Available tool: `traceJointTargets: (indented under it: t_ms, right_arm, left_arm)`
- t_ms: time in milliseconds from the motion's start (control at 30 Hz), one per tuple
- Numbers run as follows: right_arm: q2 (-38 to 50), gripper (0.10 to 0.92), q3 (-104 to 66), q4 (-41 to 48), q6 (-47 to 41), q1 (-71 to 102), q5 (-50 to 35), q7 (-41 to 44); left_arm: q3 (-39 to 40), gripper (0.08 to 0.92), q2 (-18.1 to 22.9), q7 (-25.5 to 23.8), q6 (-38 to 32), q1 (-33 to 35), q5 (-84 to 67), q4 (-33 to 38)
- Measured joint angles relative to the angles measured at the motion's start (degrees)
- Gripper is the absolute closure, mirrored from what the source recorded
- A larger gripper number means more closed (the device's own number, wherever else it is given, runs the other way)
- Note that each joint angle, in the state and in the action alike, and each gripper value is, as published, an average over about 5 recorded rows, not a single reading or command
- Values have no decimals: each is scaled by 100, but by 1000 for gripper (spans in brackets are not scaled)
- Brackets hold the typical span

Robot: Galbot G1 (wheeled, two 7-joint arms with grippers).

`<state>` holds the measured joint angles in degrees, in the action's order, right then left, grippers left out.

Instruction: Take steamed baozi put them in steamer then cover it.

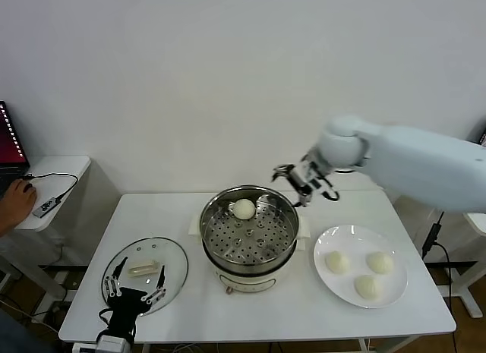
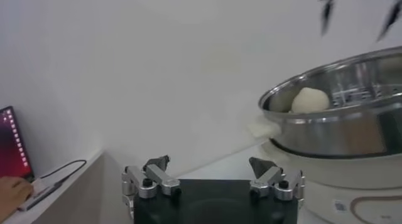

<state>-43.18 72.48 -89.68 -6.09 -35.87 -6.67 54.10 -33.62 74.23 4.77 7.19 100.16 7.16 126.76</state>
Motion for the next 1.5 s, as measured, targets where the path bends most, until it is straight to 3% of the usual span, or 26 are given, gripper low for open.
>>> traceJointTargets:
  t_ms: [267,533,1000,1500]
  right_arm:
    - [1213,203,-164,-508,-545,372,-62,63]
    - [1711,203,-794,-615,-842,1500,260,-27]
    - [1554,203,-1770,-119,-1020,3297,875,-146]
    - [1009,209,-2360,651,-1041,4097,1179,-243]
  left_arm:
    - [0,177,-39,18,18,-84,-89,-208]
    - [-50,177,-63,-3,66,-126,-79,-223]
    - [-80,177,12,-45,84,-61,8,-179]
    - [-93,177,48,-38,71,-35,97,-184]
